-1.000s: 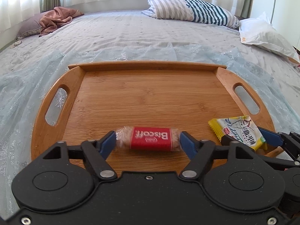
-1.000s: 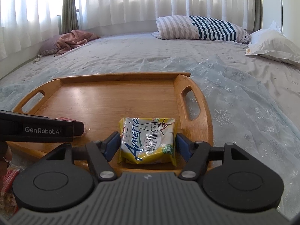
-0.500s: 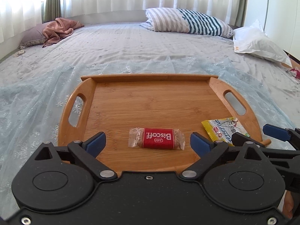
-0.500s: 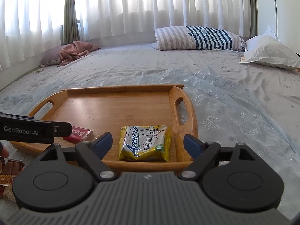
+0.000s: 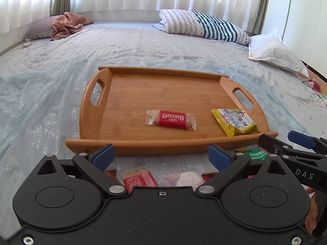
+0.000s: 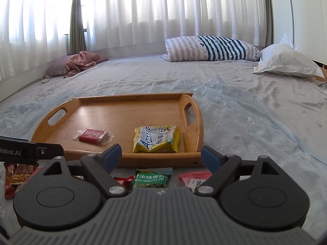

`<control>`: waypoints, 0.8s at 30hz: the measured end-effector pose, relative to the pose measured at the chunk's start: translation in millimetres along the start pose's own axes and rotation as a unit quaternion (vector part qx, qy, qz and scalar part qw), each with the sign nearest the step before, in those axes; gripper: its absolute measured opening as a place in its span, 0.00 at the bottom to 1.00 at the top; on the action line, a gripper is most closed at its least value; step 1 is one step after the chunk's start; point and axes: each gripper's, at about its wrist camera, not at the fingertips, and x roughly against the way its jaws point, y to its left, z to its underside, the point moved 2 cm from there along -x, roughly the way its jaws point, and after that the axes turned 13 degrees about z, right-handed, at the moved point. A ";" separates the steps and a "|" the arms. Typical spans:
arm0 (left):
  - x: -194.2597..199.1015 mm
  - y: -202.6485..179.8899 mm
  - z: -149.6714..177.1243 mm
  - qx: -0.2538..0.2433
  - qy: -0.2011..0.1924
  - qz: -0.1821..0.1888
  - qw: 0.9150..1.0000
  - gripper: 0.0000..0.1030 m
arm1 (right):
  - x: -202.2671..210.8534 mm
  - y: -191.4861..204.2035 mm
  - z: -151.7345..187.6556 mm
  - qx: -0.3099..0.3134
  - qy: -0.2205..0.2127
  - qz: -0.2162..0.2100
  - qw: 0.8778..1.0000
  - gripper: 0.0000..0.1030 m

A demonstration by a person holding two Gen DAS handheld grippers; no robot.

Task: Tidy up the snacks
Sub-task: 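Open the left tool to drop the Biscoff pack while the right tool releases the yellow bag, then grasp the red wafer pack with the left tool while the right tool grasps the pink-and-white pack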

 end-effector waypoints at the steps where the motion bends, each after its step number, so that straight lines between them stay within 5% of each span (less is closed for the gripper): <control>1: 3.3 0.0 3.6 0.000 -0.001 0.000 1.000 0.95 | 3.1 -1.2 2.9 -0.001 -0.001 0.003 1.000 0.90; 10: 29.1 -1.4 32.6 -0.007 0.001 -0.005 1.000 0.66 | 29.8 -7.6 29.2 0.007 -0.020 0.040 0.999 0.88; 14: 36.1 2.9 41.6 0.008 0.004 -0.016 1.000 0.52 | 36.5 -9.7 38.1 0.002 -0.015 0.055 0.998 0.77; 18: 36.7 6.7 45.5 0.024 0.006 -0.015 1.000 0.46 | 39.0 -13.4 42.7 -0.015 -0.010 0.068 0.998 0.60; 24: 30.0 8.7 41.3 0.029 0.000 -0.018 0.999 0.45 | 36.0 -14.6 46.4 -0.021 0.002 0.069 0.997 0.57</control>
